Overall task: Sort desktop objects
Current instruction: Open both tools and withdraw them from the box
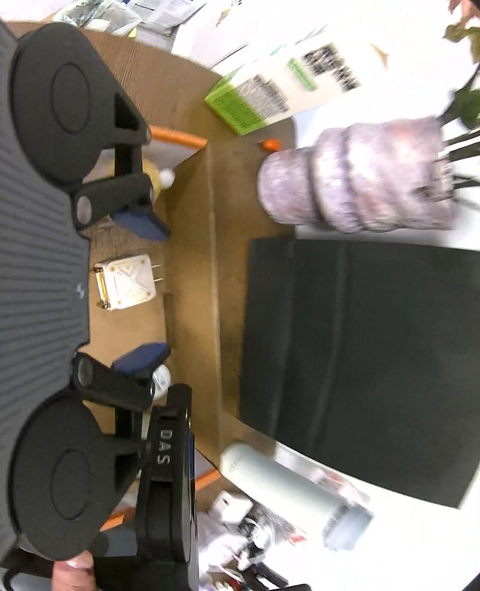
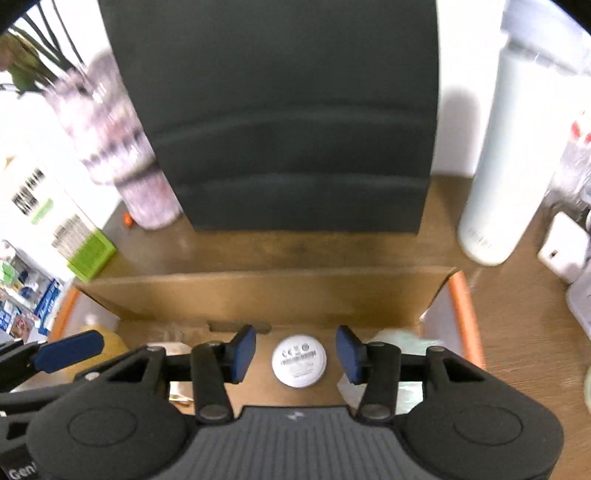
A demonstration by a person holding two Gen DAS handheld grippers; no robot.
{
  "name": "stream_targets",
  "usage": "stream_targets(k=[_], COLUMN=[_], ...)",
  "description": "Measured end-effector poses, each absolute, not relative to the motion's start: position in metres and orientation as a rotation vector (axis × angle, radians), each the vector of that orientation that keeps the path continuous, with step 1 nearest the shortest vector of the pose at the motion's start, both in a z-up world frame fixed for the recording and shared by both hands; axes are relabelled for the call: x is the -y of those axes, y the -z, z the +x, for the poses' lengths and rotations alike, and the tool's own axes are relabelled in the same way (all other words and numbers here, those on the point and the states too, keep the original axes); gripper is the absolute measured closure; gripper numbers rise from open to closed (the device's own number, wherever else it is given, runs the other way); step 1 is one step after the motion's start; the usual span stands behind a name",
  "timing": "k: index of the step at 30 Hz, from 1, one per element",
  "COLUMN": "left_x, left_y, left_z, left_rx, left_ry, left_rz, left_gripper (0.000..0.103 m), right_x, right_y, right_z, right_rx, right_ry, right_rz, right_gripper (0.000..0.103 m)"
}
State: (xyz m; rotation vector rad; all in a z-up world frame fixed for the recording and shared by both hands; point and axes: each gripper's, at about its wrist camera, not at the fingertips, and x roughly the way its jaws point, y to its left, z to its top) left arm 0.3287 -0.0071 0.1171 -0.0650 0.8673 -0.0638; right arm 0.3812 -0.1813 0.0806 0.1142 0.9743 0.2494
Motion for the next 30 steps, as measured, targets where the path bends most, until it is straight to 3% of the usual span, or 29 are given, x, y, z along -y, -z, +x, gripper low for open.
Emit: stream_targets(k=[1,4,10,16,23,27,30], left_x=[0.005,-0.003,-0.027,-0.040,-0.050,-0.060,-0.056], left_y=[-0.126,-0.150,-0.187,-0.193,-0.173,-0.144,-0.113], left_z=[0.323,0.301,0.250,0.195,0.114,0.053,0.001], left_rx=[-0.862,-0.863,-0.842,-0.846,-0.791,-0.742,-0.697], left_ry=[0.071,0.060,0.056,0.048,0.035,0.102,0.149], left_rz=[-0.067,-0.082,-0.104,-0.075,-0.053,-0.187,-0.221], left_gripper=[0.023,0.016,0.003,0.000,0.000,0.000,0.000], right_x=[0.183,0.188,0.207,0.222,0.236,0.248,0.255], right_y=[-0.091,-0.119,-0.158,-0.175,-0.168,-0.160,-0.148], right_z=[0.375,0.354,0.304,0.242,0.164,0.099,0.042], right_rx=[-0.960,-0.930,-0.885,-0.840,-0.820,-0.762,-0.670], right_ry=[-0.254,-0.251,-0.231,-0.245,-0.281,-0.347,-0.373], right_rz=[0.106,0.071,0.063,0.029,0.025,0.060,0.088], right_gripper=[0.053,0.043,0.038,0.026,0.023,0.021,0.012])
